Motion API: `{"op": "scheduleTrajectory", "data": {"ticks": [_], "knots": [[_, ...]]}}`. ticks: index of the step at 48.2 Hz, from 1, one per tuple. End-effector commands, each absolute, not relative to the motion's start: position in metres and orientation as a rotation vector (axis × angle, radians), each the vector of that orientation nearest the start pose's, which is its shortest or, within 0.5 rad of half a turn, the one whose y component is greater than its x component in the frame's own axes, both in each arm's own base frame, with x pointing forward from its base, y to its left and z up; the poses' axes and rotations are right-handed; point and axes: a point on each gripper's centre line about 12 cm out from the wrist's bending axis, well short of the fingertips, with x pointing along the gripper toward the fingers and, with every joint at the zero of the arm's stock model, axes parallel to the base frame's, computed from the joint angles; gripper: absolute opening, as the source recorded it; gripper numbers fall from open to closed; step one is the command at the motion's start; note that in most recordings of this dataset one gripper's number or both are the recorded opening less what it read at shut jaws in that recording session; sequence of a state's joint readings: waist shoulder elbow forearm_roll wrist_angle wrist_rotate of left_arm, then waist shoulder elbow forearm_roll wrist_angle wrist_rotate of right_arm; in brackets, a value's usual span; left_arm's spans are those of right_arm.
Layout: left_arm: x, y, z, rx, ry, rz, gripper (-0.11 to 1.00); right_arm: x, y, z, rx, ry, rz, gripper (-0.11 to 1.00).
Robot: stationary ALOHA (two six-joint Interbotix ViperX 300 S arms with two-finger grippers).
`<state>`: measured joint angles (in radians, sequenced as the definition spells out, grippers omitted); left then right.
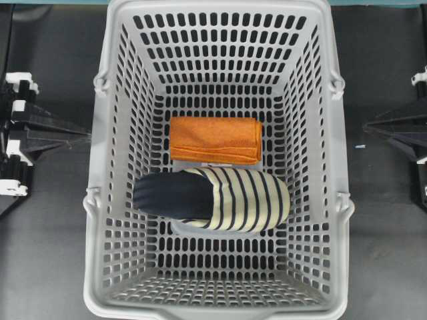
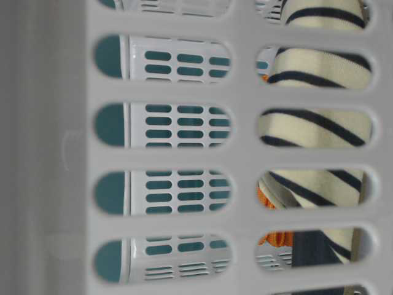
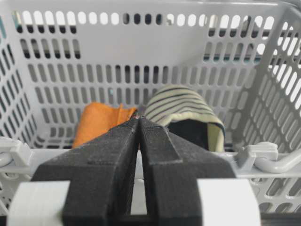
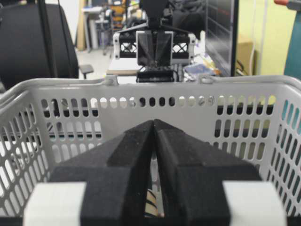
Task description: Pick up the slipper from the shopping basket with the left arm.
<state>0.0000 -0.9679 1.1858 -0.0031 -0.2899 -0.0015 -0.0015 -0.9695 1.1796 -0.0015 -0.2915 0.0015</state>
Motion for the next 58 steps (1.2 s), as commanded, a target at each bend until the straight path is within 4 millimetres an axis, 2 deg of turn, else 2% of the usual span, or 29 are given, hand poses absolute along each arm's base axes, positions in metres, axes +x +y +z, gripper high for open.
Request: {"op": "scheduleTrajectory", "data": {"ticks": [1,5,14,24,34,45,56,58], "knots": [[0.208,-0.004,0.317,0.017,-0.086,-0.025,0.06,0.2,0.0,0.297,0.012,-0.092,0.001,0.01],[0.22,-0.004,0.329,0.001,-0.021,-0.023,0.0,0.199,0.0,0.296,0.018,-0.086,0.001,0.01],[0.255,-0.007,0.354,0.005,0.202,-0.025,0.0,0.199,0.0,0.29,0.044,-0.034,0.003,0.01],[0.303,-0.016,0.364,0.017,0.447,-0.041,0.0,0.197,0.0,0.288,0.057,-0.005,0.002,0.01],[0.356,-0.027,0.352,0.021,0.659,-0.05,0.0,0.195,0.0,0.287,0.058,0.003,0.002,0.01],[0.412,-0.043,0.337,0.042,0.814,-0.069,0.0,0.191,0.002,0.288,0.058,-0.006,0.009,0.01],[0.443,-0.047,0.313,0.048,0.938,-0.063,0.01,0.186,0.002,0.289,0.058,-0.015,0.01,0.01],[0.446,-0.047,0.311,0.046,0.95,-0.061,0.05,0.185,0.002,0.288,0.058,-0.015,0.012,0.01]]}}
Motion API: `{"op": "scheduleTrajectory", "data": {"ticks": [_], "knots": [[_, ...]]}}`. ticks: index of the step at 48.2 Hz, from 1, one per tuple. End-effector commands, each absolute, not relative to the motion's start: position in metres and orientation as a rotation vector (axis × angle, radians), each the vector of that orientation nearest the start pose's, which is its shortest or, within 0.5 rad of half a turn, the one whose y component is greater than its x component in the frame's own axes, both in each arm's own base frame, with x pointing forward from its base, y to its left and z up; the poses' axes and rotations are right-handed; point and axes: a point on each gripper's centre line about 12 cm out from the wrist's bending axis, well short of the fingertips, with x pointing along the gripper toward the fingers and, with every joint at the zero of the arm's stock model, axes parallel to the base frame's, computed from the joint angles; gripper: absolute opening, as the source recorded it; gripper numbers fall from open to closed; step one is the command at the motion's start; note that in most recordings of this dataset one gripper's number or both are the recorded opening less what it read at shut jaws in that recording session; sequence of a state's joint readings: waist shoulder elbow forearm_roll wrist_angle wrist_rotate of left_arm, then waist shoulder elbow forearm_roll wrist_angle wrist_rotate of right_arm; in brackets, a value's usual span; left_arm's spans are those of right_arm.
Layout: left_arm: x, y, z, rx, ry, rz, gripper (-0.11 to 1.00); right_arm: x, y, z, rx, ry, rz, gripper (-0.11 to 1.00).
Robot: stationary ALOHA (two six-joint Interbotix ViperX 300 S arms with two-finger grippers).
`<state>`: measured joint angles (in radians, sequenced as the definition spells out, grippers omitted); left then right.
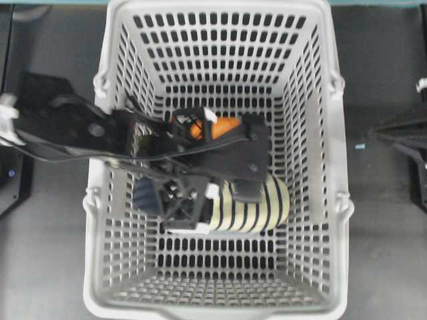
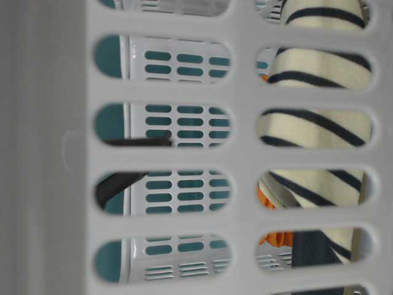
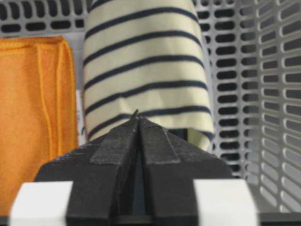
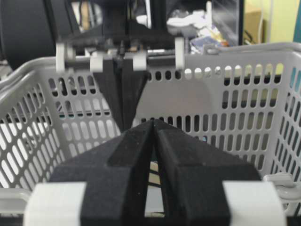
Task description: Pick up the slipper from the shopping basket with the left arm.
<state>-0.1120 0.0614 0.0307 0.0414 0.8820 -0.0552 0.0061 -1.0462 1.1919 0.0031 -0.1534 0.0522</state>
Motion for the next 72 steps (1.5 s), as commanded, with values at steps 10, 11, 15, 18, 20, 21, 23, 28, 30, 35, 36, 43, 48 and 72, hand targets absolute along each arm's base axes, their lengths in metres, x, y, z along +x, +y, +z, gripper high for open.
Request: {"op": "scheduleTrajectory", "data": {"ticks": [10,11,15,18,20,21,23,28,30,35,36,43,48,72], "knots": [[0.462,-0.055,0.299,0.023,1.008,-0.051,0.62,0.183,0.004,0.286,0.058,-0.013,0.023,0.01],[0.463,-0.056,0.298,0.017,1.016,-0.048,0.68,0.183,0.004,0.286,0.058,-0.013,0.023,0.01],[0.467,-0.061,0.288,0.016,1.049,-0.049,0.86,0.183,0.004,0.283,0.058,-0.007,0.023,0.01],[0.469,-0.064,0.279,0.02,1.081,-0.05,0.91,0.183,0.005,0.282,0.06,-0.004,0.028,0.01],[0.469,-0.066,0.275,0.022,1.095,-0.051,0.9,0.183,0.006,0.282,0.06,-0.004,0.033,0.01],[0.469,-0.066,0.271,0.023,1.106,-0.05,0.9,0.183,0.006,0.281,0.06,-0.002,0.034,0.01],[0.469,-0.066,0.266,0.024,1.116,-0.049,0.9,0.183,0.007,0.282,0.058,-0.004,0.038,0.01],[0.468,-0.064,0.253,0.027,1.147,-0.046,0.9,0.183,0.007,0.281,0.06,0.0,0.04,0.01],[0.467,-0.063,0.246,0.03,1.16,-0.044,0.9,0.183,0.008,0.28,0.06,0.001,0.042,0.01],[0.466,-0.059,0.235,0.025,1.188,-0.033,0.9,0.183,0.008,0.279,0.06,0.003,0.045,0.01],[0.466,-0.059,0.233,0.023,1.191,-0.032,0.9,0.182,0.008,0.28,0.061,0.001,0.045,0.01],[0.464,-0.056,0.227,0.026,1.208,-0.028,0.81,0.182,0.008,0.278,0.063,0.004,0.045,0.01],[0.464,-0.056,0.23,0.027,1.203,-0.029,0.53,0.182,0.009,0.279,0.063,0.0,0.046,0.01],[0.463,-0.063,0.337,0.033,1.18,-0.037,0.06,0.181,0.009,0.279,0.064,-0.001,0.051,0.01]]}}
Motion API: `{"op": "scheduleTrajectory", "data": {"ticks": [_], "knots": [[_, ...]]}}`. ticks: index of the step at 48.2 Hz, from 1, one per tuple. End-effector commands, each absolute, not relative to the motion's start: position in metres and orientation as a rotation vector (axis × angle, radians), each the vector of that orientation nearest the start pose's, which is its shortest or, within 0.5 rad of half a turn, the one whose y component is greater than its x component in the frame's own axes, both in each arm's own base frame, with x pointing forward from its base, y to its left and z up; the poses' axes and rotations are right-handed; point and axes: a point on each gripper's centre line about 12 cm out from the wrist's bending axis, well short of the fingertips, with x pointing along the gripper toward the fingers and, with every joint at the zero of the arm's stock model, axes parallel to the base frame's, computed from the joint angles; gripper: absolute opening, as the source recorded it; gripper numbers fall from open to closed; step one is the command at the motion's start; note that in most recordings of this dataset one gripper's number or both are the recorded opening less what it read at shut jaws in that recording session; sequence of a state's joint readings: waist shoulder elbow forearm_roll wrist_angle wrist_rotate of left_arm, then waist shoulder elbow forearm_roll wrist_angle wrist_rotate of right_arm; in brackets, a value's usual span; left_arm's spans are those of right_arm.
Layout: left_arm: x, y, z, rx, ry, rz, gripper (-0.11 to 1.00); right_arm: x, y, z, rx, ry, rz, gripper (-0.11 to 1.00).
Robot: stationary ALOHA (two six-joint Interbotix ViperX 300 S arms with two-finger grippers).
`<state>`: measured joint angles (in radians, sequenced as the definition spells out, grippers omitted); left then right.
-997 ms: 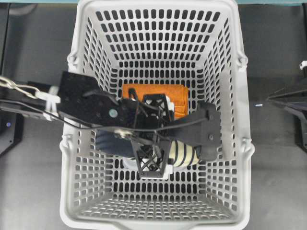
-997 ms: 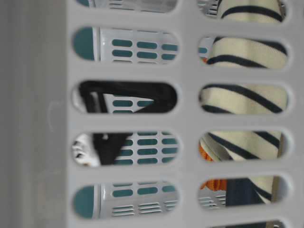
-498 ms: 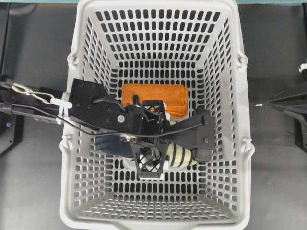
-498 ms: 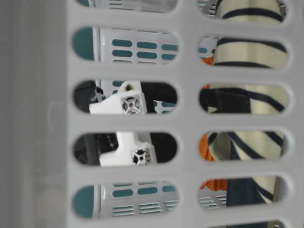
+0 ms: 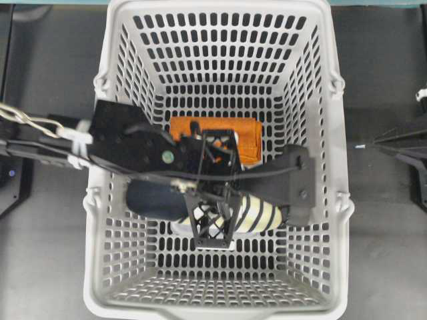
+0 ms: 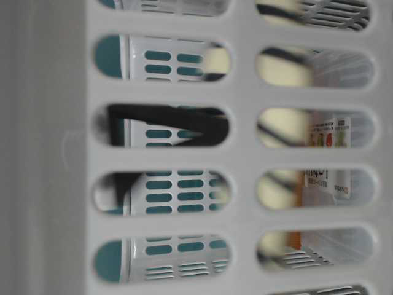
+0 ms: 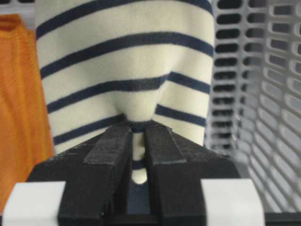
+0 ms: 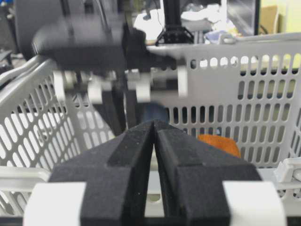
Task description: Pick up the slipper from the shopping basket with the left arm.
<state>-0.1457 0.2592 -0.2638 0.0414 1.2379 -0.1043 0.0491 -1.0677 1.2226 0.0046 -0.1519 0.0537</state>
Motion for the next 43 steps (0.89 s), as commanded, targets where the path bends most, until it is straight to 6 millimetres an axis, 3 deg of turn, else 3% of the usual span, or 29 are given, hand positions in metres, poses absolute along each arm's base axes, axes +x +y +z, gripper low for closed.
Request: {"op": "scheduleTrajectory", "data": {"ticks": [1,6,12,43], "knots": [[0.461,-0.063,0.347,0.032,1.183,-0.035,0.06,0.181,0.009,0.28,0.063,-0.003,0.049,0.01],[0.457,-0.062,0.379,0.026,1.171,-0.031,0.06,0.181,0.009,0.28,0.065,-0.006,0.051,0.01],[0.456,-0.06,0.398,0.023,1.178,-0.024,0.06,0.18,0.009,0.281,0.063,-0.012,0.05,0.01],[0.459,-0.053,0.4,0.014,1.182,-0.012,0.06,0.18,0.009,0.281,0.063,-0.011,0.051,0.01]]}}
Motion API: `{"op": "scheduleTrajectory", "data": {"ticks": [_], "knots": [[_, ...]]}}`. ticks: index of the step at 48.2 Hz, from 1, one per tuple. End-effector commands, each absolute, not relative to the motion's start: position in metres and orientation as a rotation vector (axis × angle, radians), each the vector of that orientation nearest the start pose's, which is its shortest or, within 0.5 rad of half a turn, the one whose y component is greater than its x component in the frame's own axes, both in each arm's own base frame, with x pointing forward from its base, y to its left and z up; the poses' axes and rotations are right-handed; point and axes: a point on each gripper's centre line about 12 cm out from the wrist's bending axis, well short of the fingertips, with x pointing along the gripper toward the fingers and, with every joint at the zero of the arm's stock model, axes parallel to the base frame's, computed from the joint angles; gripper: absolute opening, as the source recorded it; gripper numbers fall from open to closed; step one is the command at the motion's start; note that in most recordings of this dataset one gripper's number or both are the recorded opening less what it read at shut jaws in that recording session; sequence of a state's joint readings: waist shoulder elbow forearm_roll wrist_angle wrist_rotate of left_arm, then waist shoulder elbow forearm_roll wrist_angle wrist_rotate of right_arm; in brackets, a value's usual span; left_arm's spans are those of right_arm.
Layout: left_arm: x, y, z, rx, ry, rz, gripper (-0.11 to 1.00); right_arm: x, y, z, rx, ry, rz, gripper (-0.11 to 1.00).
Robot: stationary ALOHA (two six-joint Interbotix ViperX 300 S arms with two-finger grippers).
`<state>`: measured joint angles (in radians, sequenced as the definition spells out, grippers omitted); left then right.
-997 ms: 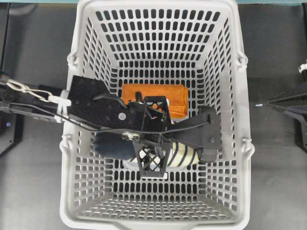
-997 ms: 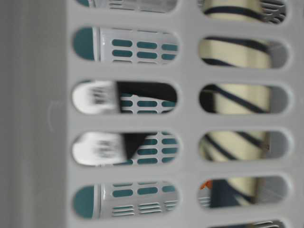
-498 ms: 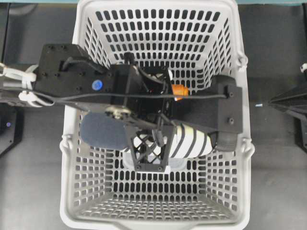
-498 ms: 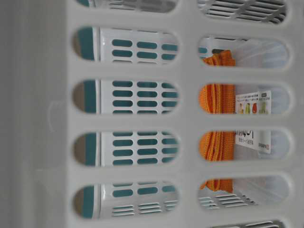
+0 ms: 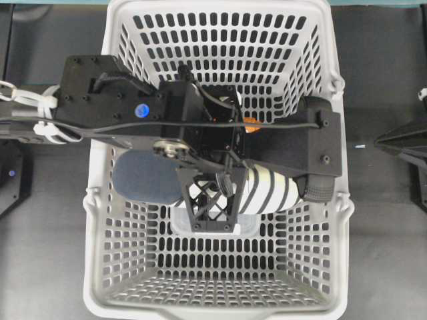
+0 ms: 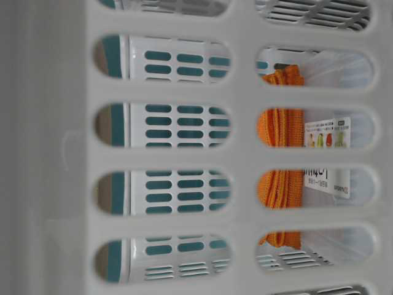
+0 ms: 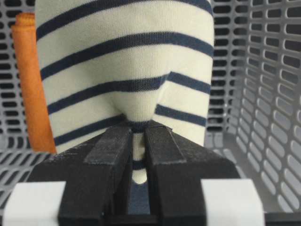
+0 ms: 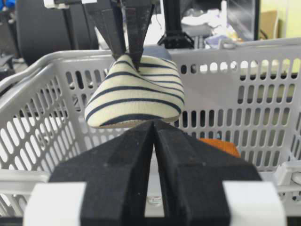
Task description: Pick up the slipper from the shopping basket with the left arm.
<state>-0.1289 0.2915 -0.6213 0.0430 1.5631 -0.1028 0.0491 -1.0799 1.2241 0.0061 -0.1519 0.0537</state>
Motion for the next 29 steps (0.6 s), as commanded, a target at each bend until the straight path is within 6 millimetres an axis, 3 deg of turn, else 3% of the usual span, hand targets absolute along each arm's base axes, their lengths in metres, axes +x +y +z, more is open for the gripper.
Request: {"op": "scheduleTrajectory", "data": {"ticks": [1,29], "knots": [[0.4591,-0.0531,0.3997,0.015,1.181,-0.011,0.06,0.1796,0.0092,0.2814,0.065,-0.012,0.051,0.01],[0.4594,-0.0496,0.4002,0.009,1.181,-0.003,0.06,0.1782,0.0091,0.2831,0.063,-0.021,0.051,0.01]]}}
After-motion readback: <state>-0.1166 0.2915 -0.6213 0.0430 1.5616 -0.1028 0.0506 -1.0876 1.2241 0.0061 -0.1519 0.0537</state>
